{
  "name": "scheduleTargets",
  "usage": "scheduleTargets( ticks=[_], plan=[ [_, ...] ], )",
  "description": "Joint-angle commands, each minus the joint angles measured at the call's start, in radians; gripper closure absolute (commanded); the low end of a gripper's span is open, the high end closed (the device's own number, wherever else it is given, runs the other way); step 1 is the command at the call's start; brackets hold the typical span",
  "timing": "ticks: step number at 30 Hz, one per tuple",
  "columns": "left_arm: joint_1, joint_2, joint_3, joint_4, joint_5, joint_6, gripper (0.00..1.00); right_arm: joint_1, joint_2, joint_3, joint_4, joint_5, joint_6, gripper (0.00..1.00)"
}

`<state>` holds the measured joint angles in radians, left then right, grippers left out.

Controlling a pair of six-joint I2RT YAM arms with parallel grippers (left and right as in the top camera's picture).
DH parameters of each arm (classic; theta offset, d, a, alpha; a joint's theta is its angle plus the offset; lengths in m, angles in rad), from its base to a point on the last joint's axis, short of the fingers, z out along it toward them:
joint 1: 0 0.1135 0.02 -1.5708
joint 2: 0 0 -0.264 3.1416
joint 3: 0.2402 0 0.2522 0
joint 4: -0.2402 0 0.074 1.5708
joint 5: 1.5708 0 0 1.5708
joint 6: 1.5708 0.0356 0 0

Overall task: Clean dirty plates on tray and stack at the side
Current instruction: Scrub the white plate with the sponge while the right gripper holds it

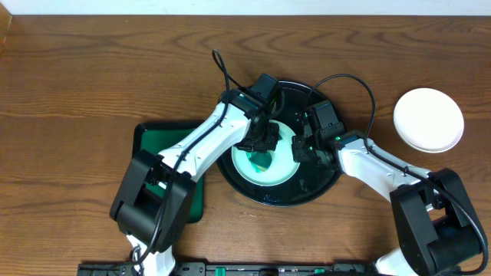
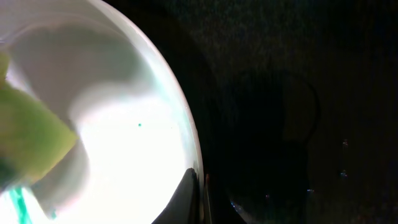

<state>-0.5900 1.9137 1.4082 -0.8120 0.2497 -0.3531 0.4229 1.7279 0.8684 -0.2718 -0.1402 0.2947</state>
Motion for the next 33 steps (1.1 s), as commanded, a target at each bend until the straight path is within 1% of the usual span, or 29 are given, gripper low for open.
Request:
scheduleTargets(
  ticks=[1, 7, 12, 14, 16, 18, 22, 28, 29, 33],
  plan=[
    [0.001, 0.059, -0.004, 0.011, 0.011, -0.077, 0.93, 0.01, 0.019, -0.008, -0.009, -0.007, -0.016, 0.99],
    [0.001, 0.136, -0.004, 0.044, 0.202, -0.165, 0.93, -0.002, 0.019, -0.008, -0.008, -0.006, 0.016, 0.99],
    [-0.001, 0.182, -0.004, 0.143, 0.43, -0.203, 0.92, -0.012, 0.019, -0.008, -0.009, -0.006, 0.023, 0.99],
    [-0.002, 0.187, -0.004, 0.18, 0.457, -0.232, 0.93, -0.013, 0.019, -0.008, -0.008, -0.006, 0.027, 0.99],
    [-0.002, 0.187, -0.004, 0.202, 0.448, -0.237, 0.93, -0.013, 0.019, -0.008, -0.009, -0.007, 0.027, 0.99],
    [-0.002, 0.187, -0.004, 0.199, 0.388, -0.237, 0.93, -0.013, 0.019, -0.008, -0.012, -0.007, 0.028, 0.99],
    [0.0, 0.187, -0.004, 0.127, 0.17, -0.235, 0.93, -0.013, 0.019, -0.008, -0.016, -0.007, 0.035, 0.99],
    [0.008, 0.188, -0.004, -0.021, -0.185, -0.227, 0.93, -0.013, 0.019, -0.008, -0.017, -0.007, 0.034, 0.99],
    [0.014, 0.188, -0.004, -0.054, -0.265, -0.225, 0.93, -0.013, 0.019, -0.008, -0.017, -0.007, 0.034, 0.99],
    [0.04, 0.187, -0.004, -0.109, -0.42, -0.225, 0.93, -0.014, 0.019, -0.008, -0.021, -0.007, 0.044, 0.99]
  ],
)
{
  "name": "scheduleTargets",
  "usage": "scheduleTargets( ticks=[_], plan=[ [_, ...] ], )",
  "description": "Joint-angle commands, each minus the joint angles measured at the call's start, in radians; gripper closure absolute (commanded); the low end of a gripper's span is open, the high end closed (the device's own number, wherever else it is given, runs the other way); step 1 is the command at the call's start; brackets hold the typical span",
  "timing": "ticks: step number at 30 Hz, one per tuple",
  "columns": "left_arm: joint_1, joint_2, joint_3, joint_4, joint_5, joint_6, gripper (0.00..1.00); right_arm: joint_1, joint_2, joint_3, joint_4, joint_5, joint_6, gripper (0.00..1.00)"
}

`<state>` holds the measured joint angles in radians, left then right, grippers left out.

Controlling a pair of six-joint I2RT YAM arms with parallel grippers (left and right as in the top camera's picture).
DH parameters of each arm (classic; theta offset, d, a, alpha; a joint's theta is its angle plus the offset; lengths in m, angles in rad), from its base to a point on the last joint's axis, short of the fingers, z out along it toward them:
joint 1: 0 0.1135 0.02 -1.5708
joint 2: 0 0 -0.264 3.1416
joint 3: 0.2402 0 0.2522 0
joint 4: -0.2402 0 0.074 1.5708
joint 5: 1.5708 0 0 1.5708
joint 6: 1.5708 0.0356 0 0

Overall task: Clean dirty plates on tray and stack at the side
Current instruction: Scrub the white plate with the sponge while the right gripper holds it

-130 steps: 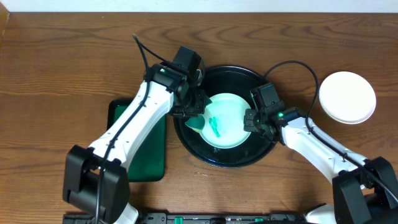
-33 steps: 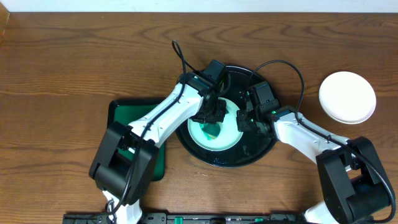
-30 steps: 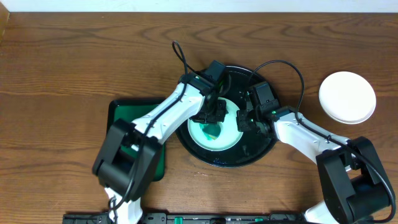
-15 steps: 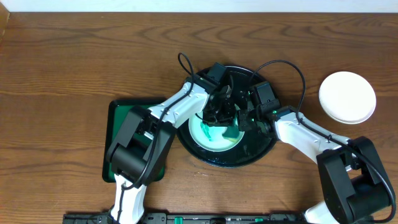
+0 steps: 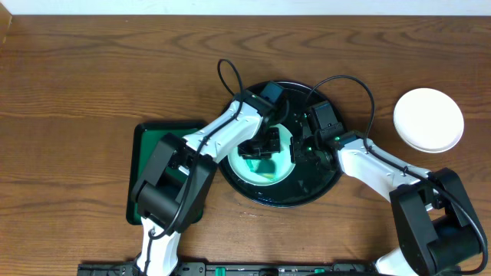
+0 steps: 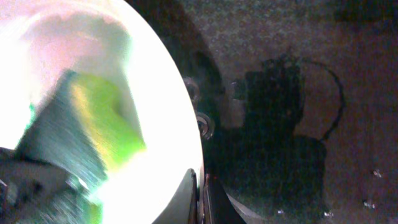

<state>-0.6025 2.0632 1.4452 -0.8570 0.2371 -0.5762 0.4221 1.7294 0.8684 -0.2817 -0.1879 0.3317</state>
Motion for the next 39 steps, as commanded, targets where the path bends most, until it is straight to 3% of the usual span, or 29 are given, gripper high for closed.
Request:
scheduleTargets(
  ticks=[1, 12, 24, 34, 39],
  plan=[
    [0.06, 0.038, -0.041, -0.071, -0.437, -0.002, 0.93, -0.013, 0.017, -0.008, -0.014, 0.041, 0.009, 0.99],
    [0.109, 0.038, -0.041, -0.128, -0.601, -0.064, 0.93, -0.054, 0.017, -0.008, -0.048, 0.052, 0.023, 0.99],
    [0.032, 0.041, -0.041, -0.013, 0.087, 0.188, 0.93, -0.056, 0.017, -0.008, -0.047, 0.052, 0.019, 0.99],
    [-0.032, 0.041, -0.041, 0.149, 0.399, 0.171, 0.93, -0.056, 0.017, -0.008, -0.047, 0.052, 0.019, 0.99],
    [-0.032, 0.041, -0.041, 0.216, 0.444, 0.122, 0.93, -0.056, 0.017, -0.008, -0.047, 0.052, 0.019, 0.99]
  ],
)
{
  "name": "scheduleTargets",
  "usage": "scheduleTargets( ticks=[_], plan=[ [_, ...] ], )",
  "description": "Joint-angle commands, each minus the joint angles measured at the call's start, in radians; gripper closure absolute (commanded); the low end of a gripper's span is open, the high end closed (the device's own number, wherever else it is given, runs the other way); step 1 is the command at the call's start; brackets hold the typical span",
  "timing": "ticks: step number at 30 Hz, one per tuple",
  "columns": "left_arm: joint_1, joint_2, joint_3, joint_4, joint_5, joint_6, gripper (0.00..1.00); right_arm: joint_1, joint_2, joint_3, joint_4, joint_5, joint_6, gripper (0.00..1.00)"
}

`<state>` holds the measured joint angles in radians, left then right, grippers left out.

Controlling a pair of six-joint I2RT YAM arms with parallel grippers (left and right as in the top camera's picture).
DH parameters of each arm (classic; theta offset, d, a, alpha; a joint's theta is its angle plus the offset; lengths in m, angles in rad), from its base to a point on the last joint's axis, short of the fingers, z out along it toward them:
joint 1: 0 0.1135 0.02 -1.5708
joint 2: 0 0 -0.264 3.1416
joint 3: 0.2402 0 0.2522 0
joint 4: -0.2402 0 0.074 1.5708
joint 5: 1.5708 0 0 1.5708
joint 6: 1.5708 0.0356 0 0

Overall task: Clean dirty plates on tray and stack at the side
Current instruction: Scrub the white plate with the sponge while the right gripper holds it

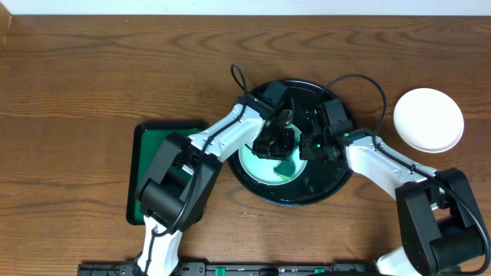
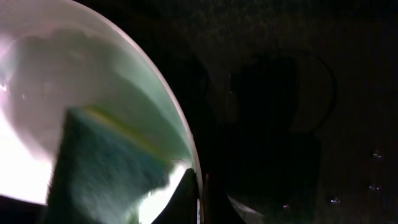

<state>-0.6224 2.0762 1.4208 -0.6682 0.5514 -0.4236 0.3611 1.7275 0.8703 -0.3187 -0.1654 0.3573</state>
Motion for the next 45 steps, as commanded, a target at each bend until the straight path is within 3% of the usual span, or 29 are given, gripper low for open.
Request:
scheduleTargets(
  ticks=[1, 12, 23, 30, 33, 37, 45],
  plan=[
    [-0.012, 0.028, -0.016, 0.046, 0.129, -0.039, 0.93, 0.005, 0.019, -0.01, -0.01, 0.029, -0.006, 0.99],
    [0.094, 0.028, -0.016, 0.145, -0.163, -0.135, 0.93, 0.005, 0.019, -0.01, -0.022, 0.025, -0.006, 0.99],
    [0.242, 0.028, -0.016, -0.097, -0.39, -0.095, 0.93, 0.005, 0.019, -0.01, -0.022, 0.026, -0.006, 0.99],
    [0.249, 0.028, -0.016, -0.227, -0.538, -0.09, 0.93, 0.005, 0.019, -0.01, -0.022, 0.026, -0.006, 0.99],
    [0.238, 0.028, -0.016, -0.252, -0.51, -0.066, 0.93, 0.005, 0.019, -0.01, -0.022, 0.026, -0.006, 0.99],
    [0.201, 0.028, -0.016, -0.253, -0.3, 0.045, 0.93, 0.005, 0.019, -0.01, -0.021, 0.026, -0.006, 0.99],
    [0.059, 0.028, -0.016, -0.185, 0.007, 0.125, 0.93, 0.005, 0.019, -0.01, -0.018, 0.026, -0.006, 0.99]
  ],
)
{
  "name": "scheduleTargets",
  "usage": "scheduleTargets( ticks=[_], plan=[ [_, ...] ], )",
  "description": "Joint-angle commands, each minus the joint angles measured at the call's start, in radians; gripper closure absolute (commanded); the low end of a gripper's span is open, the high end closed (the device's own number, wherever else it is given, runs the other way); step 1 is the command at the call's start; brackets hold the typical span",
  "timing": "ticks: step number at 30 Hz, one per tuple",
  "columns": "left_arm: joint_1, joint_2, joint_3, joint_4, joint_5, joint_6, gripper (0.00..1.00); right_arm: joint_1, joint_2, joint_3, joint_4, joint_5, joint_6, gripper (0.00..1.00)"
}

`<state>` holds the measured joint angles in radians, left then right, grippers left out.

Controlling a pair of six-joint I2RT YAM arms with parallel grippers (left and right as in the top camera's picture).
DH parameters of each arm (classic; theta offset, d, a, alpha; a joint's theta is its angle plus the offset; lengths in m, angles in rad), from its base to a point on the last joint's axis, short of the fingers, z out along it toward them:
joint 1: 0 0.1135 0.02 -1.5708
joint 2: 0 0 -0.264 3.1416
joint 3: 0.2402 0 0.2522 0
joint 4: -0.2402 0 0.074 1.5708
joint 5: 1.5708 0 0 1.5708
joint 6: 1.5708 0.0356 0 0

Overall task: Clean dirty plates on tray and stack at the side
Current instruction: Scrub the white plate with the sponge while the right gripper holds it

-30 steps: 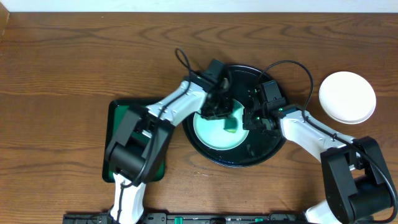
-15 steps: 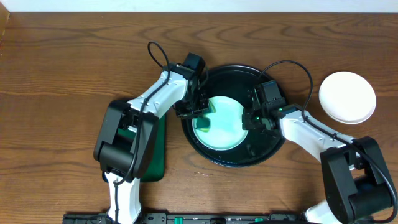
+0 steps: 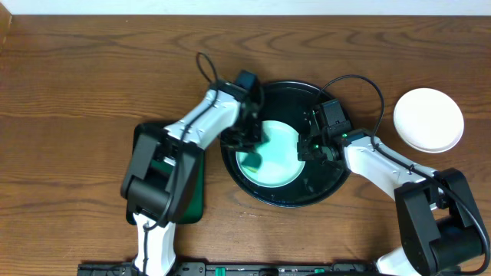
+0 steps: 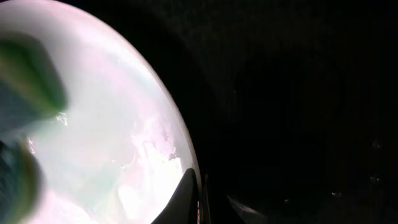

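A white plate (image 3: 278, 156) with a wet green tint lies in the round black tray (image 3: 295, 193). My right gripper (image 3: 306, 149) is shut on the plate's right rim; in the right wrist view its fingers (image 4: 189, 198) pinch the edge of the plate (image 4: 106, 130). My left gripper (image 3: 249, 139) is at the plate's left edge, shut on a green sponge (image 3: 252, 159) pressed on the plate. The sponge (image 4: 28, 84) shows blurred at the left of the right wrist view. Foam streaks lie on the plate's surface.
A stack of clean white plates (image 3: 428, 119) stands on the wood table at the right. A green rectangular tray (image 3: 193, 196) lies left of the black tray, mostly under my left arm. A black cable loops over the black tray's far side.
My left gripper and the sponge have moved from the plate's upper right part to its left edge. The right gripper still pinches the rim in the same place.
The right gripper held the plate's rim at every moment. The left gripper had the sponge on the plate's middle at the first two moments, then on its upper right part, and now at its left edge. Tray and plate sit slightly further right than at first.
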<state>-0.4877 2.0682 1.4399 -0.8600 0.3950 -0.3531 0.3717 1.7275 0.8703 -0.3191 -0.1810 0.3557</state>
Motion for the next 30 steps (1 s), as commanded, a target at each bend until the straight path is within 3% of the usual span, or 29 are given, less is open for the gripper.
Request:
scheduleTargets(
  ticks=[1, 8, 15, 21, 30],
  plan=[
    [-0.095, 0.036, -0.035, 0.024, 0.185, 0.053, 0.93, -0.006, 0.019, -0.01, -0.017, 0.042, -0.005, 0.99],
    [-0.18, 0.036, -0.035, 0.122, 0.246, -0.008, 0.93, -0.006, 0.019, -0.01, -0.017, 0.042, -0.005, 0.99],
    [-0.169, 0.036, -0.035, 0.235, 0.277, -0.123, 0.93, -0.006, 0.019, -0.01, -0.017, 0.041, -0.005, 0.99],
    [-0.082, 0.036, -0.035, 0.324, 0.222, -0.212, 0.93, -0.006, 0.019, -0.01, -0.018, 0.041, -0.005, 0.99],
    [0.114, 0.036, -0.035, 0.236, 0.01, -0.213, 0.93, -0.006, 0.019, -0.01, -0.022, 0.041, -0.005, 0.99]
  ],
)
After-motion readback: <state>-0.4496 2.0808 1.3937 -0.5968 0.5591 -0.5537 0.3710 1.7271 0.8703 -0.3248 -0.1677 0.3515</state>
